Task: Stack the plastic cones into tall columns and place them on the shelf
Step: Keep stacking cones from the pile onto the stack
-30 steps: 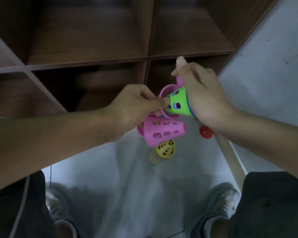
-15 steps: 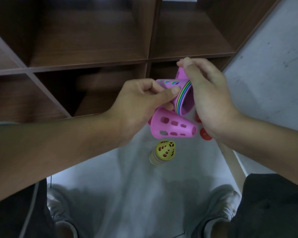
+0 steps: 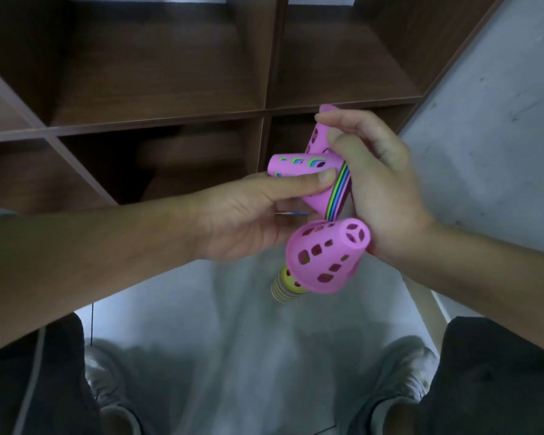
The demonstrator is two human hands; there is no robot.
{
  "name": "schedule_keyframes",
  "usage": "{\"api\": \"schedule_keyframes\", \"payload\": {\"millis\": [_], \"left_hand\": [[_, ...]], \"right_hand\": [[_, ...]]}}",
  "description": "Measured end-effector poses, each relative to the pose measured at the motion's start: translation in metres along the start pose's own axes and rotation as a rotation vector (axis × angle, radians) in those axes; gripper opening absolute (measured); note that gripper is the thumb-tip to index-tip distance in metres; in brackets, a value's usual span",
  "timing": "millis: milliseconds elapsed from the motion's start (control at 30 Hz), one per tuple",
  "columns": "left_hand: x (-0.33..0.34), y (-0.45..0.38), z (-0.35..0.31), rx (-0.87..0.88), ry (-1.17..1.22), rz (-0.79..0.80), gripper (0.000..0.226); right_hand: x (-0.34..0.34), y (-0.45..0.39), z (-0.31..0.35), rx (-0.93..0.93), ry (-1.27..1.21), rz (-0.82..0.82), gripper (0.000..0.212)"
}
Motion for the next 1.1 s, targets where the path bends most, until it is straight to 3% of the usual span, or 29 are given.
{"api": "schedule_keyframes", "payload": {"millis": [333, 500, 667, 867, 1100], "left_hand": [[0.002, -0.009, 0.004, 0.017, -0.055, 0.054, 0.047], [-0.009, -0.013, 0.013, -0.085, -0.353, -0.039, 0.04], [-0.032, -0.022, 0.027, -0.166, -0.576, -0.219, 0.031], [-0.03, -0.042, 0.034, -0.106, -0.952, -0.254, 0.042], [-0.015, -0.061, 0.056, -0.111, -1.182, -0.187, 0.045]], "right_hand": [[-0.012, -0.001, -0.007, -0.082, 0.122, -0.03, 0.02], [-0.03, -0.006, -0.015, -0.035, 0.14, -0.076, 0.027], [-0.051, 0.003, -0.021, -0.015, 0.128, -0.111, 0.014], [-0.066, 0.017, -0.028, 0.055, 0.106, -0.1, 0.014], [-0.081, 0.029, -0.049, 0.256, -0.05, -0.076, 0.023]]}}
Point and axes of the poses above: each hand's wrist, its own y-axis away from the middle knuckle, its own x-axis out of the palm, z = x × y, the point moved 7 cm from there along -y, towards the middle knuckle, and after that the axes turned 3 degrees about -y, right-handed, at the moved point
